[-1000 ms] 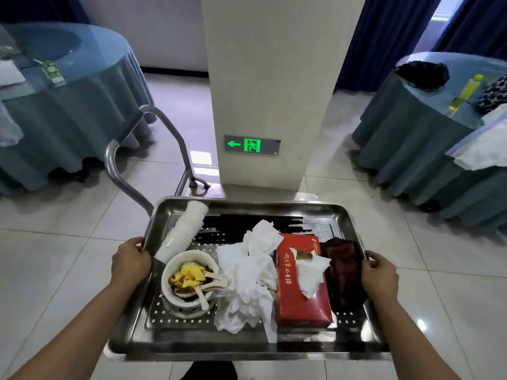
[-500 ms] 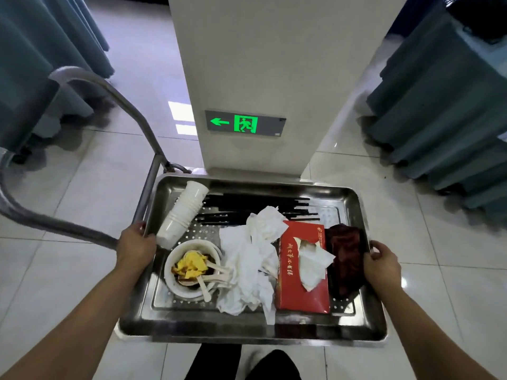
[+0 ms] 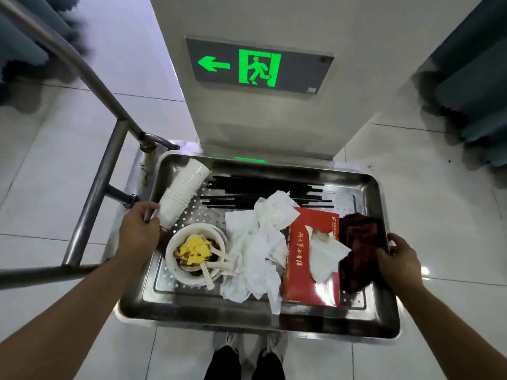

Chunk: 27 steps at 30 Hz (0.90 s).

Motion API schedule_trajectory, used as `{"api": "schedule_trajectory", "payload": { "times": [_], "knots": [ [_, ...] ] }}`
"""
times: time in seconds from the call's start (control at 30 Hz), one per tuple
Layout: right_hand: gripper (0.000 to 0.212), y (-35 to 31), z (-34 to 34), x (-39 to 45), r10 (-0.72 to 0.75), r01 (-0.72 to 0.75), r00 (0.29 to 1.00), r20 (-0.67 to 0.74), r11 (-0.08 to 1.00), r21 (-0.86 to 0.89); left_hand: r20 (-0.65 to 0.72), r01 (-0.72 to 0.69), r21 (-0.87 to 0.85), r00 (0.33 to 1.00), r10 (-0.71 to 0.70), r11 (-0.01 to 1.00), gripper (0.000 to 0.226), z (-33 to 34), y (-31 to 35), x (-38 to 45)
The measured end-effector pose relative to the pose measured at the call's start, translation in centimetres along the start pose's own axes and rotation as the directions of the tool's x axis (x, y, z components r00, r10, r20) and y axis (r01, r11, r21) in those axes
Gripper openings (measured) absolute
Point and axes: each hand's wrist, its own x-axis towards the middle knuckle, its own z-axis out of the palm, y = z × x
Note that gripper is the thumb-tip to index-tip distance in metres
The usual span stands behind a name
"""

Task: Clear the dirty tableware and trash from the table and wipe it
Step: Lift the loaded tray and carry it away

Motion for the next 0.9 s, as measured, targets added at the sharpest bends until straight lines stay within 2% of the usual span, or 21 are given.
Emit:
{"api": "schedule_trajectory", "payload": {
  "times": [0.27, 0.43, 0.57, 0.77, 0.83, 0.9],
  "knots": [
    [0.045, 3.1, 10.0, 11.2, -0.005, 0.003, 1.0, 0.026, 0.999, 0.051, 0.027, -0.024, 0.115, 0.999, 0.021, 0.993, 0.015, 9.9, -5.1, 7.2],
    [0.047, 5.1, 14.6, 16.7, -0.002, 0.0, 1.0, 0.024, 0.998, 0.056, 0.021, -0.026, 0.209, 1.0, 0.022, 0.978, 0.018, 15.1, -7.5, 11.7],
    [0.034, 5.8, 16.9, 18.9, -0.011, 0.009, 0.999, 0.033, 0.999, 0.049, 0.04, -0.044, 0.218, 0.999, 0.037, 0.975, 0.018, 17.6, -7.4, 13.9],
    [0.049, 6.5, 18.9, 20.5, 0.011, -0.014, 0.998, 0.066, 0.999, 0.043, 0.154, 0.013, 0.228, 0.987, -0.05, 0.974, 0.026, 19.0, -7.5, 16.6],
    [0.051, 6.3, 18.8, 20.6, 0.012, -0.012, 0.996, 0.085, 1.0, 0.008, 0.212, -0.048, 0.31, 0.977, -0.02, 0.95, 0.036, 18.8, -7.3, 16.7],
    [0.057, 5.6, 18.5, 20.3, -0.034, 0.039, 0.998, 0.061, 0.995, -0.087, 0.24, -0.155, 0.44, 0.969, 0.05, 0.884, 0.047, 18.5, -6.1, 16.1]
  ]
}}
